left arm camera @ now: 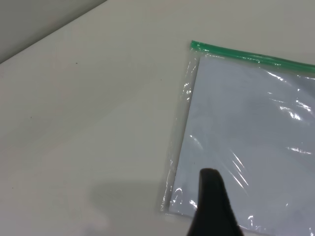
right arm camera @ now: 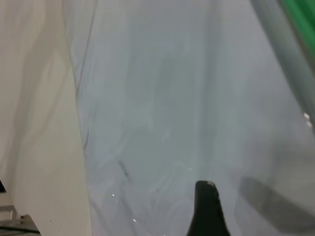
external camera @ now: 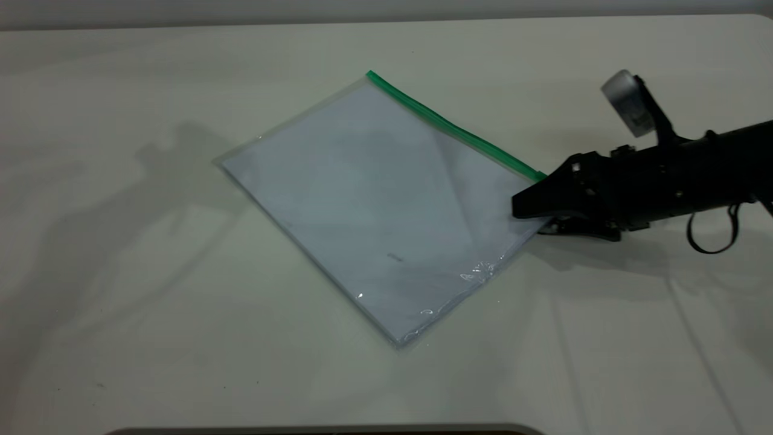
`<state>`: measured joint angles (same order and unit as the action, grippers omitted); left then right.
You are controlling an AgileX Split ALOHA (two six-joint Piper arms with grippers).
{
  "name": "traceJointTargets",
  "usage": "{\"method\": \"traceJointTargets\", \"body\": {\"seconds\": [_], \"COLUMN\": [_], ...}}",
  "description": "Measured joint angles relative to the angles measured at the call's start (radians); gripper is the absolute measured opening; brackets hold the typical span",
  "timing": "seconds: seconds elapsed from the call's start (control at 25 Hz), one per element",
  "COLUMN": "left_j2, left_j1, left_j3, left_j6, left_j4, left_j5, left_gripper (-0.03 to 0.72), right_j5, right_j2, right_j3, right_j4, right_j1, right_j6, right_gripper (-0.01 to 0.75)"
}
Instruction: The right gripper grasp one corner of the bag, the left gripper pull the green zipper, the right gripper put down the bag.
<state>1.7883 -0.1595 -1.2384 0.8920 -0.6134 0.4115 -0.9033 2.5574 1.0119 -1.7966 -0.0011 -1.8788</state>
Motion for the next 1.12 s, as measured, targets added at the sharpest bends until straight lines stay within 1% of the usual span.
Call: {"method": "traceJointTargets", "body": {"seconds": [0.16,0.24,0.32,0.44,0.56,0.6,0.64,0.8,1.12], "left_j2": [0.000,0.000,0.000,0.000,0.000,0.000,0.000,0.000,0.001], "left_j1": [0.000,0.000,0.000,0.000,0.000,0.000,0.000,0.000,0.000], "left_j3": [0.000,0.000,0.000,0.000,0.000,0.000,0.000,0.000,0.000], "left_j6": [0.000,0.000,0.000,0.000,0.000,0.000,0.000,0.013,0.168], "left_j4": [-0.001,-0.002,-0.002,-0.002,-0.003,-0.003,-0.003,-0.002,-0.018], "left_j5": [-0.004,-0.004,-0.004,-0.004,-0.005,-0.006,-0.006,-0.007,-0.010], "left_gripper": [0.577,0.577,0.577,0.577,0.577,0.577,0.577,0.577,0.577], "right_j5": [0.014,0.021,0.031,0.039,0.031,0.023,0.013,-0.007,-0.009], "right_j2": [0.001,0.001,0.001,0.003,0.003,0.003,0.003,0.002,-0.104], "right_j3": [0.023,0.029,0.029,0.029,0.029,0.029,0.030,0.060,0.186], "right_j4": [0.001,0.001,0.000,0.000,0.000,0.000,0.000,0.022,0.144], "right_j1": [0.016,0.018,0.021,0.021,0.021,0.021,0.021,0.019,0.019], "right_j6": [0.012,0.020,0.022,0.024,0.019,0.019,0.018,0.016,0.035], "right_gripper": [0.585,0.553,0.489,0.322,0.100,0.056,0.037,0.035,0.035]}}
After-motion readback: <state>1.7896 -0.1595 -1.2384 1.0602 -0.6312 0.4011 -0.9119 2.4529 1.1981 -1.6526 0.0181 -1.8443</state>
